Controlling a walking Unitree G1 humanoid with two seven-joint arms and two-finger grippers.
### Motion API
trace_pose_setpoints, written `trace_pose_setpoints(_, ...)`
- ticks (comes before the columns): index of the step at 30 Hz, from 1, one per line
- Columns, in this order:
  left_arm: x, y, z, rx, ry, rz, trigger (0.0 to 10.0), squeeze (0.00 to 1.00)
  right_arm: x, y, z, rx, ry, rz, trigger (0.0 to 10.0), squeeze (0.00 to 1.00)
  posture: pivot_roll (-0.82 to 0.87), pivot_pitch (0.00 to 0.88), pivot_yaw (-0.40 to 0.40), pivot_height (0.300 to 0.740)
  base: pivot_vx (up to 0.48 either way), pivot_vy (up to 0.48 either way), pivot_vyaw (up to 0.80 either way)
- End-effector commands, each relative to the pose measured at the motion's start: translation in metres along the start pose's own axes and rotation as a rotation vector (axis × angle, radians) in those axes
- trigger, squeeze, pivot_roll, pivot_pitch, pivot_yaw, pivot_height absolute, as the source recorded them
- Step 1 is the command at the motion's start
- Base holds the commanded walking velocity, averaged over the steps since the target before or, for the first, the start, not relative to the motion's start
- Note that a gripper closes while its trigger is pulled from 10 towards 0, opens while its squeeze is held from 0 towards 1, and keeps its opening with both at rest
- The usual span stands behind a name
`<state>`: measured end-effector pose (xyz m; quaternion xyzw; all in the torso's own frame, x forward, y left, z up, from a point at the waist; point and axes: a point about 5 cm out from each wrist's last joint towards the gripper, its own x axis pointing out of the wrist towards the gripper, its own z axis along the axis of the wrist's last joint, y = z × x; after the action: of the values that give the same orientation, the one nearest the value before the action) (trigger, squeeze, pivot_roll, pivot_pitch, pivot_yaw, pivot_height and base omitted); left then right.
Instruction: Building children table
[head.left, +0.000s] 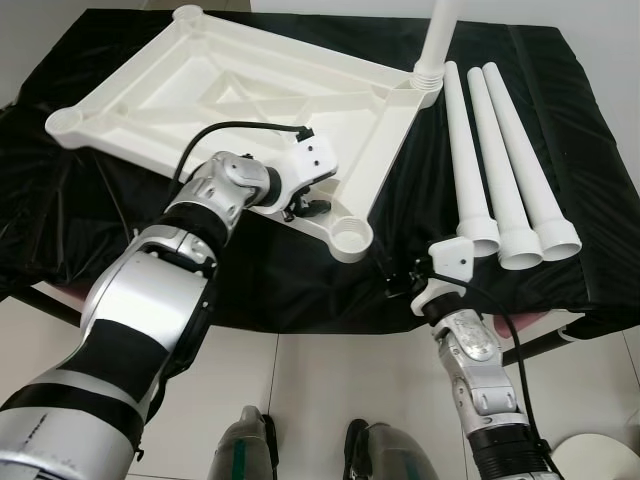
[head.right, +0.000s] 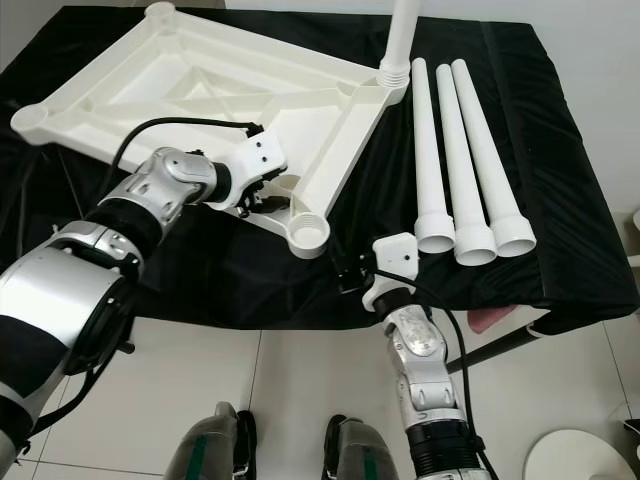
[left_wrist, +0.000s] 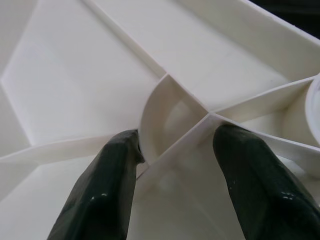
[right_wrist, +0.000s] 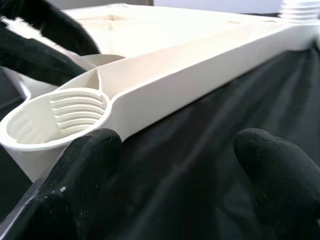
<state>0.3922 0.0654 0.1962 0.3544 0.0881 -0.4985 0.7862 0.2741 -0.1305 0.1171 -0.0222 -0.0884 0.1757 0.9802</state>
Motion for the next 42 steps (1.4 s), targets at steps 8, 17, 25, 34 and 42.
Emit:
trace_pose_setpoints(8,-0.018,0.022,0.056,0.142,-0.222,-0.015,10.0,0.0,0.005,0.026,-0.011,0.008,0.05,0.144,10.0,0.0,0.0,0.081,0.029,0.74,0.0,0.0,0.0)
trace_pose_setpoints(17,-0.041,0.048,0.063,0.011,-0.31,0.207,10.0,0.0,0.01,0.025,-0.008,-0.002,0.037,0.159,10.0,0.0,0.01,0.096,0.014,0.74,0.0,0.0,0.0)
trace_pose_setpoints(25,-0.053,0.051,0.048,-0.066,-0.352,0.288,10.0,0.0,0.015,0.015,-0.002,0.011,0.001,0.094,10.0,0.0,0.01,0.097,0.013,0.74,0.0,0.0,0.0)
trace_pose_setpoints(34,-0.078,0.032,-0.002,-0.173,-0.306,0.458,10.0,0.0,0.025,-0.028,0.027,0.062,-0.138,-0.186,10.0,0.0,0.02,0.07,-0.002,0.74,0.0,0.0,0.0)
trace_pose_setpoints(42,-0.09,0.004,-0.043,-0.238,-0.194,0.565,10.0,0.0,0.029,-0.022,0.033,0.081,-0.164,-0.177,10.0,0.0,0.04,0.035,-0.023,0.74,0.0,0.0,0.0)
